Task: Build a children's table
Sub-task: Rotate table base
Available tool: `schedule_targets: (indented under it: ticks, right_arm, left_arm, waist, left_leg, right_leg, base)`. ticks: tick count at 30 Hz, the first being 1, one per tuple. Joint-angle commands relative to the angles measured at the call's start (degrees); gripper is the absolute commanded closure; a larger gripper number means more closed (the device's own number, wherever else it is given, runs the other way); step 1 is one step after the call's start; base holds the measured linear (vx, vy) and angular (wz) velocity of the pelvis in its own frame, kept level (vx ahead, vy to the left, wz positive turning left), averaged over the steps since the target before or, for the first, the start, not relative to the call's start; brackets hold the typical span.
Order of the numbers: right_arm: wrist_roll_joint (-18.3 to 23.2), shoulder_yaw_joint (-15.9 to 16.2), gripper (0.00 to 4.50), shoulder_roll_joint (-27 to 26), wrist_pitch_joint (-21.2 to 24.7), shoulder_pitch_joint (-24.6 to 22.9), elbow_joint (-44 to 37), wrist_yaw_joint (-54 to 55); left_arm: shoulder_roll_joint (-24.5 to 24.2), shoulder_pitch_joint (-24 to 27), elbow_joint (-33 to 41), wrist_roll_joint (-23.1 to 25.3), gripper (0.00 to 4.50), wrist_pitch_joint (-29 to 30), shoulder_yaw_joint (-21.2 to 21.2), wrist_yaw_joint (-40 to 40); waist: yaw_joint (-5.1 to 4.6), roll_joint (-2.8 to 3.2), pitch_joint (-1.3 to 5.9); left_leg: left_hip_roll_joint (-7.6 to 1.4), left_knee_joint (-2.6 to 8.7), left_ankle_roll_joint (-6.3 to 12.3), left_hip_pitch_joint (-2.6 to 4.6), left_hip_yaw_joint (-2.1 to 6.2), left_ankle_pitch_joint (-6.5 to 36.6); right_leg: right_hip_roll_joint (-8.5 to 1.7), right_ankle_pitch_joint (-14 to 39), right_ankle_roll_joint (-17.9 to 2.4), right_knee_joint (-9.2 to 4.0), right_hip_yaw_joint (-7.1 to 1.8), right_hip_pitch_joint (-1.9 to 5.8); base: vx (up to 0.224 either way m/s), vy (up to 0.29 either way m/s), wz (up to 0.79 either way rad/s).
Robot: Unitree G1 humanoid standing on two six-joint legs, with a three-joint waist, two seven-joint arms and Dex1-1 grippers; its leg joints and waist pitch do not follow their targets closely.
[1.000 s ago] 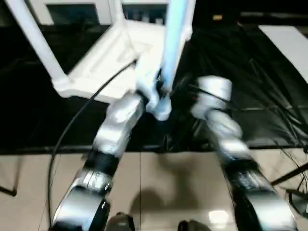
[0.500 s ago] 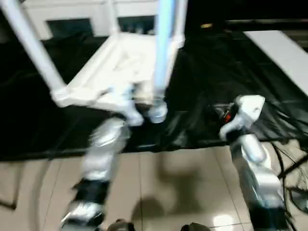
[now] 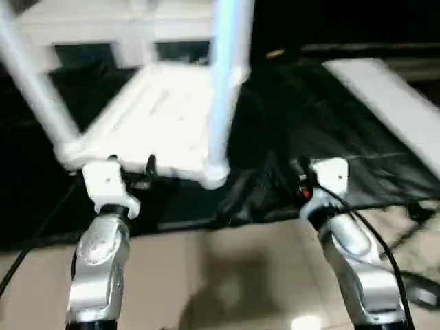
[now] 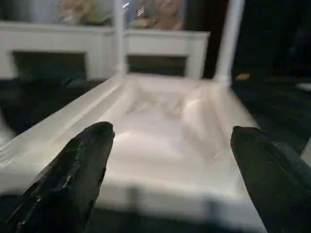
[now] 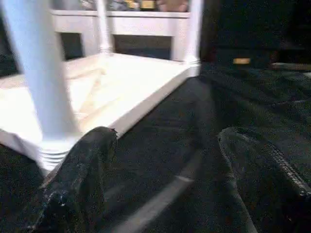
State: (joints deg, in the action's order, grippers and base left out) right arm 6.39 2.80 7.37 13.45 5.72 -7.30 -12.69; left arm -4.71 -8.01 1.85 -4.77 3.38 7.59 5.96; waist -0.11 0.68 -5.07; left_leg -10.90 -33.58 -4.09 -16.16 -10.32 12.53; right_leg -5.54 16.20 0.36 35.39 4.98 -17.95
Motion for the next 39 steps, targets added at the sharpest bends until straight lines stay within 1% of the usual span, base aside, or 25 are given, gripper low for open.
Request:
schedule_targets:
  ticks: [1,2,3,4,8,9,11,12,13,14,15,16,17,18,19,20,22,23,24,25,26,28,29,33,39]
  right_arm:
    - [-0.39,0.1,0.71,0.29,0.04,0.66,1.1,0.45]
    - [-0.13,0.08,0.71,0.23,0.37,0.78,1.03,0.55]
    - [0.17,0.19,0.71,0.34,0.71,0.96,1.19,0.27]
    - [0.24,0.24,0.71,0.39,0.78,1.01,1.25,0.16]
    - [-0.01,2.19,0.71,1.87,2.28,1.5,1.73,-2.71]
    - [-0.01,2.19,0.71,1.87,2.28,1.5,1.73,-2.71]
    - [-0.21,2.74,0.71,1.79,2.97,1.4,1.6,-3.51]
    - [0.0,2.78,0.71,1.43,2.97,1.21,1.42,-3.49]
    - [0.45,2.71,0.71,1.06,3.14,0.96,1.12,-3.38]
    - [0.63,2.83,0.71,0.96,3.34,0.9,1.0,-3.4]
    - [0.67,2.87,0.71,0.94,3.39,0.9,0.99,-3.4]
    - [1.26,2.07,0.71,0.53,3.77,0.53,0.7,-2.65]
    - [1.32,1.11,0.71,0.8,5.07,0.02,-0.01,-1.7]
    - [1.33,1.07,0.71,0.83,5.11,-0.01,-0.05,-1.68]
    - [1.62,0.42,0.71,1.28,5.15,-0.76,-0.9,-1.93]
    - [2.29,-0.41,0.71,1.96,5.44,-1.78,-2.24,-2.77]
    - [2.84,-1.18,0.71,2.97,5.06,-2.46,-3.25,-3.99]
    - [2.96,-1.71,0.71,3.78,4.8,-2.74,-3.85,-4.58]
    - [2.97,-1.75,0.71,3.98,4.81,-2.91,-4.07,-4.71]
    - [2.96,-1.8,0.71,4.61,4.99,-3.19,-4.55,-5.17]
    - [2.95,-1.8,0.71,4.61,4.99,-3.19,-4.56,-5.17]
    - [5.04,-2.74,0.71,6.17,5.26,-4.4,-6.28,-7.59]
    - [6.53,-3.5,0.71,6.97,5.71,-4.9,-7.17,-9.0]
    - [9.16,-4.36,0.71,10.75,6.66,-5.07,-7.21,-14.8]
    - [10.37,-2.93,0.71,24.17,7.9,-3.19,-4.64,-30.68]
  left_arm:
    - [0.2,-0.38,-0.02,1.05,0.16,0.44,-1.38,0.14]
    - [0.29,-0.53,-0.09,1.41,0.16,0.46,-1.59,0.09]
    - [0.49,-0.64,-0.27,1.78,0.16,0.48,-1.79,-0.16]
    - [0.53,-0.65,-0.32,1.9,0.16,0.5,-1.83,-0.28]
    - [0.18,-0.21,0.37,2.35,0.16,0.69,-1.9,-1.57]
    - [0.18,-0.21,0.37,2.35,0.16,0.69,-1.9,-1.57]
    - [0.05,0.4,1.25,2.24,0.16,1.01,-1.35,-1.94]
    - [0.14,1.01,2.05,2.14,0.16,1.31,-0.96,-2.24]
    - [0.16,2.03,3.2,2.3,0.16,1.75,-0.73,-2.63]
    - [-0.03,2.67,3.78,2.5,0.16,1.84,-0.73,-2.77]
    - [-0.09,2.81,3.89,2.54,0.16,1.85,-0.73,-2.8]
    - [0.04,3.8,4.99,2.71,0.16,2.35,-0.9,-3.06]
    - [0.35,5.67,7.23,2.43,0.16,3.24,-1.5,-2.75]
    - [0.37,5.76,7.34,2.4,0.16,3.29,-1.54,-2.72]
    - [0.2,6.96,8.47,2.11,0.16,3.86,-2.27,-1.88]
    - [-0.87,7.73,9.06,0.16,0.16,4.71,-3.74,1.88]
    - [-2.17,7.13,8.26,-0.21,0.16,4.08,-4.91,4.72]
    - [-2.8,6.02,7.16,-1.86,0.16,3.94,-4.86,6.9]
    - [-3.04,5.63,6.62,-2.83,0.16,3.75,-4.51,7.88]
    - [-3.91,4.4,5.12,-4.44,0.16,3.22,-3.81,10.11]
    - [-3.92,4.4,5.11,-4.45,0.16,3.22,-3.81,10.12]
    - [-6.94,1.95,2.14,-6.11,0.16,3.44,-4.13,16.33]
    - [-8.68,0.74,1.31,-7.09,0.16,4.66,-4.84,20.07]
    - [-14.91,-2.63,-0.18,-9.68,0.16,9.01,-8.7,32.58]
    - [-28.71,-11.71,-7.2,-3.36,0.16,12.76,-20.6,54.78]
  waist:
    - [-0.74,0.23,1.53]
    - [-0.54,0.14,2.27]
    - [0.57,-0.84,3.28]
    - [1.27,-0.94,3.82]
    - [0.8,0.89,5.53]
    - [2.25,1.02,6.39]
    - [0.43,1.82,7.09]
    - [-0.93,2.25,7.82]
    - [-3.61,2.61,7.91]
    - [-2.91,1.26,7.26]
    - [-3.04,0.28,6.88]
    - [-3.26,-0.57,7.23]
    - [-2.07,-3.29,6.5]
    - [-1.4,-5.16,5.72]
    - [1.96,-5.78,6.26]
    - [1.96,-4.87,5.52]
    - [2.43,-3.47,5.38]
    - [2.8,-2.3,5.82]
    - [3.12,-0.41,6.25]
    - [2.68,1.83,6.74]
    - [1.26,2.94,6.87]
    - [2.0,2.44,5.85]
    - [2.57,1.92,5.41]
    - [2.3,1.65,4.0]
    - [1.54,0.69,3.76]
  left_leg:
    - [-1.16,5.24,-0.57,3.4,0.24,49.01]
    - [0.9,1.52,0.64,1.22,0.05,34.65]
    - [0.85,0.41,3.17,-3.12,0.56,20.7]
    - [0.99,0.08,4.36,-4.13,0.92,15.71]
    - [0.44,3.42,8.27,-2.13,2.0,5.34]
    - [3.49,0.46,20.28,-6.47,3.17,-0.32]
    - [3.69,0.25,29.31,-2.88,6.41,-13.58]
    - [2.38,0.31,34.73,3.29,10.44,-19.56]
    - [-2.8,0.74,44.72,10.49,19.53,-30.34]
    - [-3.65,1.41,44.27,9.29,23.15,-42.41]
    - [-1.33,2.16,33.91,7.25,21.75,-36.59]
    - [-1.26,1.82,26.57,8.2,18.61,-32.23]
    - [5.45,0.88,17.82,6.56,13.36,-18.79]
    - [8.48,1.26,16.1,3.47,10.85,-8.94]
    - [10.67,-7.95,13.79,-3.35,6.71,7.75]
    - [7.88,-9.53,9.67,-5.91,7.83,3.04]
    - [6.67,-7.53,4.52,-6.28,7.75,-7.03]
    - [4.87,-3.25,4.32,-7.46,7.85,-16.82]
    - [3.59,-0.21,4.82,-7.54,8.1,-22.22]
    - [-1.38,-0.47,10.85,-5.19,10.31,-32.75]
    - [-7.85,-0.43,17.57,-1.2,14.89,-45.16]
    - [-3.72,0.54,16.75,-4.11,12.02,-32.72]
    - [-0.06,0.47,12.3,-5.77,8.69,-11.42]
    - [-1.01,3.64,1.51,-4.81,6.36,18.58]
    - [-1.08,4.28,0.59,-4.69,5.72,23.0]
  right_leg:
    - [-0.55,31.47,-3.5,-7.65,-0.32,-2.46]
    - [-3.62,45.78,-1.14,-10.35,-2.12,0.3]
    - [-5.89,50.12,0.14,-10.87,-4.62,4.5]
    - [-6.11,48.5,-0.4,-10.62,-5.36,5.4]
    - [0.11,16.05,-9.88,-6.64,-2.33,4.56]
    - [-2.77,8.74,-7.49,-8.16,-0.26,8.35]
    - [2.0,1.3,-6.76,-6.19,3.43,7.69]
    - [4.28,1.02,-4.31,-2.26,4.29,2.96]
    - [4.31,13.51,1.84,4.64,2.82,-5.7]
    - [1.87,13.54,3.8,7.18,-0.28,-8.27]
    - [0.74,5.75,4.78,7.26,-3.54,-8.66]
    - [-0.21,0.3,2.59,6.14,-4.55,-9.89]
    - [-0.78,-11.55,-2.13,-0.54,-6.11,-7.7]
    - [-0.32,-9.62,-0.22,-2.73,-8.32,-2.85]
    - [-5.77,1.19,-2.51,-6.01,-15.89,4.88]
    - [-6.61,-9.84,-7.33,-3.64,-15.71,6.0]
    - [-5.65,-46.41,-9.44,-1.35,-11.73,4.93]
    - [-3.06,-61.47,-8.49,0.83,-8.73,4.3]
    - [-1.41,-61.86,-6.78,2.06,-6.83,4.23]
    - [1.46,-50.2,-1.98,3.94,-4.2,0.32]
    - [-1.71,-20.99,-0.42,4.37,-6.37,-3.79]
    - [-2.5,-12.76,-3.31,0.91,-7.11,-2.32]
    - [-2.99,-8.67,-7.22,-1.81,-7.09,-0.76]
    - [-2.24,11.61,-11.86,-3.43,-6.75,-0.59]
    - [-3.37,24.19,-8.77,-4.79,-6.97,-1.06]
  base:
    - [0.09,-0.056,-0.04]
    - [0.17,-0.021,-0.2]
    - [0.17,-0.021,-0.2]
    - [0.176,0.004,-0.19]
    - [0.163,-0.003,0.11]
    - [0.198,0.006,0.33]
    - [0.265,0.021,0.75]
    - [0.308,0.008,0.79]
    - [0.377,-0.124,0.5]
    - [0.229,-0.19,0.17]
    - [0.229,-0.19,0.17]
    - [-0.015,-0.165,0.17]
    - [-0.107,-0.145,0.24]
    - [-0.107,-0.145,0.24]
    - [0.076,-0.06,0.24]
    - [0.229,-0.014,0.09]
    - [0.205,-0.018,0.05]
    - [0.0,0.0,0.0]
    - [0.0,0.0,0.0]
    - [-0.144,0.017,-0.14]
    - [0.0,0.0,0.0]
    - [-0.012,0.032,0.01]
    - [-0.067,0.049,-0.02]
    - [-0.081,0.023,-0.01]
    - [-0.062,0.033,-0.09]
